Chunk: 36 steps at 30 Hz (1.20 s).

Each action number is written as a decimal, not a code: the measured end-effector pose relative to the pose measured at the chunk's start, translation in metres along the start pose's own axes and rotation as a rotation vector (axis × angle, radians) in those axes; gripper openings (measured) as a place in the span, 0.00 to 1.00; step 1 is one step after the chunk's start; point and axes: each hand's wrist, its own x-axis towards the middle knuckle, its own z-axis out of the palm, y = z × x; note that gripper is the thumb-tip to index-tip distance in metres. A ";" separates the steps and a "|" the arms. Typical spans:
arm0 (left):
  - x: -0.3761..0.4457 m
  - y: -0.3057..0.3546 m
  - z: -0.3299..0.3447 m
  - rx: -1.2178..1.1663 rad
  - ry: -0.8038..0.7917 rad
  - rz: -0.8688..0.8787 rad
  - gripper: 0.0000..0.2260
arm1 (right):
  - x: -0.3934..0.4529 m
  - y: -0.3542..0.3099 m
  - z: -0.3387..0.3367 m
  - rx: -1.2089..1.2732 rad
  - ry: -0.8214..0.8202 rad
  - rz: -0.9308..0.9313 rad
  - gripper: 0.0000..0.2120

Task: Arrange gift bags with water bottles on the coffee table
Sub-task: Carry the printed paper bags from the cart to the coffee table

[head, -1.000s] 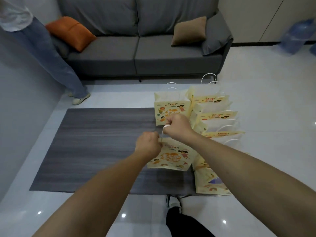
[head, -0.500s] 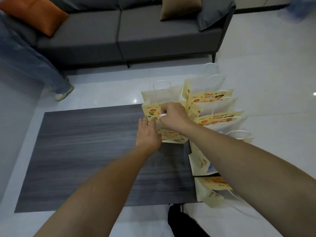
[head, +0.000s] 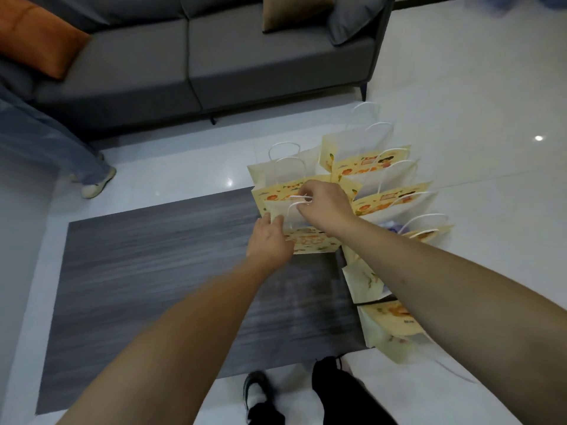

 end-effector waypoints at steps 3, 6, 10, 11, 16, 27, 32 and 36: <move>-0.009 -0.003 -0.019 0.022 0.013 0.064 0.24 | -0.018 -0.011 -0.008 -0.045 0.058 0.047 0.21; -0.022 -0.001 -0.042 0.047 0.018 0.137 0.24 | -0.047 -0.024 -0.018 -0.063 0.119 0.104 0.24; -0.049 0.015 -0.072 0.084 0.036 0.301 0.25 | -0.100 -0.036 -0.030 -0.065 0.205 0.204 0.26; -0.057 0.021 -0.077 0.088 0.042 0.342 0.26 | -0.115 -0.037 -0.033 -0.070 0.222 0.229 0.26; -0.103 0.059 -0.090 0.135 0.072 0.578 0.26 | -0.195 -0.035 -0.048 -0.100 0.346 0.375 0.29; -0.249 0.170 -0.047 0.271 -0.019 1.083 0.26 | -0.402 0.011 -0.075 -0.050 0.591 0.766 0.30; -0.339 0.228 0.004 0.341 -0.114 1.287 0.25 | -0.513 0.048 -0.072 0.030 0.725 0.955 0.31; -0.425 0.266 0.064 0.369 -0.204 1.454 0.25 | -0.614 0.078 -0.060 0.078 0.814 1.096 0.32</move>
